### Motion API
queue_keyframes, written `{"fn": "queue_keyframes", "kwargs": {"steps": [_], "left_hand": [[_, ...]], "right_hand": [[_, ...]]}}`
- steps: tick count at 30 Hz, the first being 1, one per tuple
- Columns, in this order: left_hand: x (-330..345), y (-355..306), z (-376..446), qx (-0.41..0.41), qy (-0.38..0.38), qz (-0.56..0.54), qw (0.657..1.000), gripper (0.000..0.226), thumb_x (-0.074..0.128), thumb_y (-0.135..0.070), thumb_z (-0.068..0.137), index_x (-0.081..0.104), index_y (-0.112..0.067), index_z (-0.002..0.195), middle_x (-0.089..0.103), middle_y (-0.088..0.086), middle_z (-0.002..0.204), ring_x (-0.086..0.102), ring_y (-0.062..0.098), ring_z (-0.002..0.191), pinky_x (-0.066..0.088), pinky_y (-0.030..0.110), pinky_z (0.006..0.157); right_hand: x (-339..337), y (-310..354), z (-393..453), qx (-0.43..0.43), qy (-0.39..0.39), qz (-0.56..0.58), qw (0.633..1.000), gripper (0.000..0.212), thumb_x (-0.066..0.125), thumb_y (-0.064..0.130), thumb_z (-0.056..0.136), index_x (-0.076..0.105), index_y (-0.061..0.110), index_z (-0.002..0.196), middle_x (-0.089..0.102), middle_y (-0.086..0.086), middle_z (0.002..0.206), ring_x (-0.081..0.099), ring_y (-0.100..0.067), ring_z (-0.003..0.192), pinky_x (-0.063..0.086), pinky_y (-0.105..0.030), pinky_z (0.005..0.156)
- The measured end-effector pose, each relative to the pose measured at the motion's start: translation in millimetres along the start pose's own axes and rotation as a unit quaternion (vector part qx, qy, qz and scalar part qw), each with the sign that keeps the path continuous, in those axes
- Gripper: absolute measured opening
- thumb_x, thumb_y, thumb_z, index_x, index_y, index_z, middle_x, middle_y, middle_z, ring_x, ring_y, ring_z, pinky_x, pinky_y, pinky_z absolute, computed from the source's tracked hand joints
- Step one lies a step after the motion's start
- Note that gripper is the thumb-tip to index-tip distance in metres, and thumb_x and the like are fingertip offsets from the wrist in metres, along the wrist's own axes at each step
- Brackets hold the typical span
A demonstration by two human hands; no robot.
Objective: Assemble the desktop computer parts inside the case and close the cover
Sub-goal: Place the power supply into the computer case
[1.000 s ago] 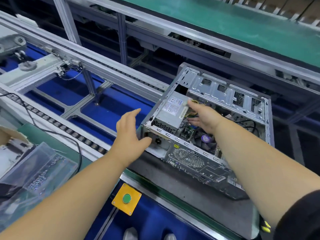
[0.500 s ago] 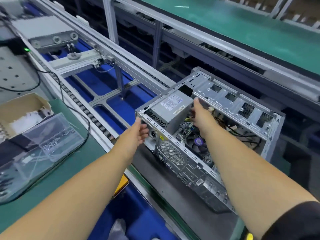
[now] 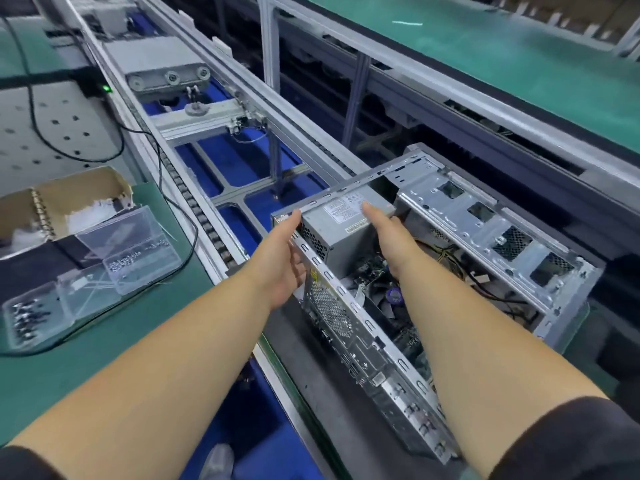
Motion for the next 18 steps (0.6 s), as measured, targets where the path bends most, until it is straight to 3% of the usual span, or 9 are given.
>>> {"fn": "queue_keyframes", "kwargs": {"steps": [3, 6, 8, 10, 11, 12, 14, 18], "left_hand": [[4, -1, 0, 0.02, 0.03, -0.034, 0.999, 0.057, 0.053, -0.055, 0.091, 0.062, -0.014, 0.129, 0.067, 0.011, 0.109, 0.062, 0.03, 0.097, 0.051, 0.039, 0.087], [10, -4, -2, 0.014, 0.06, -0.056, 0.997, 0.053, 0.053, -0.052, 0.092, 0.066, -0.012, 0.124, 0.069, 0.013, 0.116, 0.068, 0.032, 0.102, 0.056, 0.034, 0.077], [8, -5, -1, 0.016, 0.054, -0.037, 0.998, 0.057, 0.057, -0.054, 0.089, 0.063, -0.013, 0.128, 0.067, 0.011, 0.115, 0.064, 0.03, 0.098, 0.051, 0.035, 0.083], [3, -2, -1, 0.009, 0.039, -0.017, 0.999, 0.072, 0.063, -0.059, 0.079, 0.056, -0.016, 0.136, 0.057, 0.01, 0.112, 0.045, 0.024, 0.092, 0.044, 0.038, 0.093], [0, 0, 0, 0.002, 0.038, -0.007, 0.999, 0.081, 0.065, -0.062, 0.074, 0.051, -0.017, 0.14, 0.058, 0.008, 0.119, 0.056, 0.025, 0.106, 0.043, 0.037, 0.098], [-3, 2, 0, -0.003, 0.042, -0.002, 0.999, 0.087, 0.066, -0.063, 0.071, 0.048, -0.017, 0.142, 0.057, 0.005, 0.132, 0.049, 0.024, 0.129, 0.041, 0.035, 0.102], [-8, 4, -3, -0.01, 0.054, -0.005, 0.998, 0.095, 0.069, -0.064, 0.068, 0.043, -0.016, 0.146, 0.046, 0.008, 0.148, 0.049, 0.024, 0.132, 0.034, 0.04, 0.113], [-10, 7, -9, -0.022, 0.068, -0.021, 0.997, 0.108, 0.072, -0.065, 0.065, 0.032, -0.013, 0.151, 0.038, 0.006, 0.154, 0.04, 0.025, 0.138, 0.025, 0.045, 0.118]], "right_hand": [[1, 3, 0, -0.009, -0.012, -0.009, 1.0, 0.114, 0.06, 0.082, 0.06, 0.03, 0.023, 0.153, 0.041, -0.001, 0.152, 0.041, -0.027, 0.134, 0.035, -0.046, 0.1], [0, 5, -1, -0.011, -0.025, -0.017, 0.999, 0.115, 0.06, 0.084, 0.056, 0.034, 0.023, 0.149, 0.046, 0.001, 0.146, 0.046, -0.026, 0.128, 0.038, -0.046, 0.095], [0, 5, -2, -0.015, -0.022, -0.017, 1.0, 0.113, 0.061, 0.084, 0.055, 0.037, 0.023, 0.148, 0.048, 0.002, 0.141, 0.048, -0.024, 0.122, 0.038, -0.045, 0.093], [2, 5, -3, -0.024, -0.009, -0.017, 1.0, 0.11, 0.062, 0.082, 0.056, 0.04, 0.021, 0.145, 0.051, 0.003, 0.138, 0.049, -0.022, 0.12, 0.039, -0.045, 0.097], [4, 5, -4, -0.027, 0.001, -0.023, 0.999, 0.108, 0.063, 0.08, 0.057, 0.042, 0.02, 0.144, 0.052, 0.002, 0.137, 0.05, -0.022, 0.119, 0.039, -0.045, 0.097], [7, 4, -5, -0.028, 0.011, -0.028, 0.999, 0.105, 0.063, 0.08, 0.058, 0.043, 0.02, 0.143, 0.052, 0.003, 0.134, 0.05, -0.022, 0.117, 0.039, -0.044, 0.094], [12, 2, -9, -0.027, 0.028, -0.037, 0.999, 0.098, 0.064, 0.078, 0.061, 0.044, 0.023, 0.139, 0.051, 0.007, 0.124, 0.05, -0.019, 0.108, 0.037, -0.04, 0.085], [15, 5, -12, -0.022, 0.058, -0.051, 0.997, 0.074, 0.07, 0.074, 0.062, 0.054, 0.031, 0.12, 0.056, 0.017, 0.105, 0.051, 0.0, 0.09, 0.035, -0.027, 0.067]]}}
Point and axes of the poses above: each hand's wrist, its own z-axis towards the middle knuckle, its own x-axis out of the palm, y = z × x, the point moved 8 cm from there along z, towards the middle knuckle
